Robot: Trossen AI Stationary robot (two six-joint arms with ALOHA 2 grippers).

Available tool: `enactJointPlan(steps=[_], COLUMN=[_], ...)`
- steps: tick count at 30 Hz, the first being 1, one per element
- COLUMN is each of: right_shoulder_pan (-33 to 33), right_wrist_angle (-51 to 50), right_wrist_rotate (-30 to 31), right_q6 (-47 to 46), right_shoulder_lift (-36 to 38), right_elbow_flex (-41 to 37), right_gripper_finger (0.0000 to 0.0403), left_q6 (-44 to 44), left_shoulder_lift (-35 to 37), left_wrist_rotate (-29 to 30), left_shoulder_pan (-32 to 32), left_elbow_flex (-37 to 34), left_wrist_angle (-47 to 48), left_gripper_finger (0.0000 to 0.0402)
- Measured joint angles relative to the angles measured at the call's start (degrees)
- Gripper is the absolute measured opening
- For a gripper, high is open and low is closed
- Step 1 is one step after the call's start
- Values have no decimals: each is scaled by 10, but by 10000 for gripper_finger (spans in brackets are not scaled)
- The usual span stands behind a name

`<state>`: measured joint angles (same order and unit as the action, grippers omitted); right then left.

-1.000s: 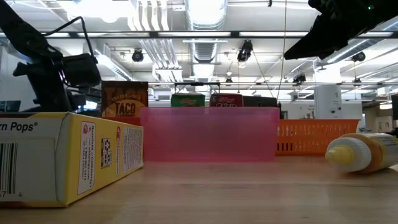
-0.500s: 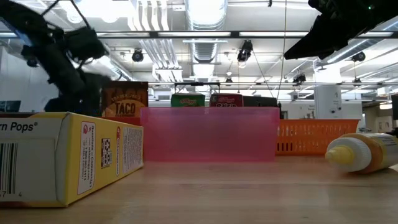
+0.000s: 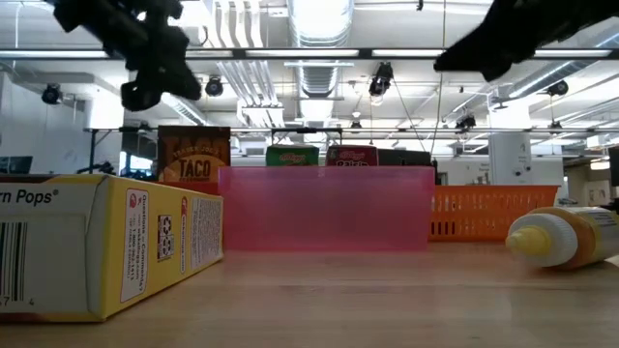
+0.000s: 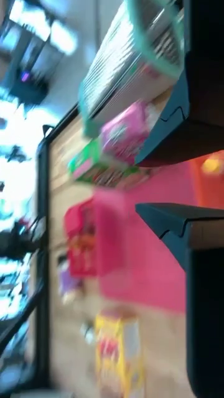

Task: Pick & Place Kitchen Items
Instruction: Put the small orange food coloring bottle into the orange bin

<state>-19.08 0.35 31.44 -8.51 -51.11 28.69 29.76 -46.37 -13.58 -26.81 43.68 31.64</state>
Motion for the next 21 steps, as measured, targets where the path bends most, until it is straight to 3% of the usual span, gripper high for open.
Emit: enactJointPlan(steps=[2,8,13,18,21], right_shoulder_pan=[0,0,0,0,-1], right_wrist_angle=[31,91,125,185,180], right_wrist_rotate=[-33,-126,-184,-265,-274], right_q6=[10,30,43,93,105], right_shoulder_lift=[0,0,-1,-27,-54], right_elbow_flex=[0,0,0,0,13], right_gripper_finger=[107,117,117,100,89], left_q6=[1,3,3,-3,-1], left_shoulder_lift=[-9,-57,-118,-185,-223], left_wrist_rotate=[-37,-62,-135,-164,-194], left_shoulder_pan=[21,121,194,228,234], left_elbow_flex=[10,13,22,61,80], left_wrist_angle=[-17,-101,-202,-216,-215], left_gripper_finger=[90,90,90,90,90])
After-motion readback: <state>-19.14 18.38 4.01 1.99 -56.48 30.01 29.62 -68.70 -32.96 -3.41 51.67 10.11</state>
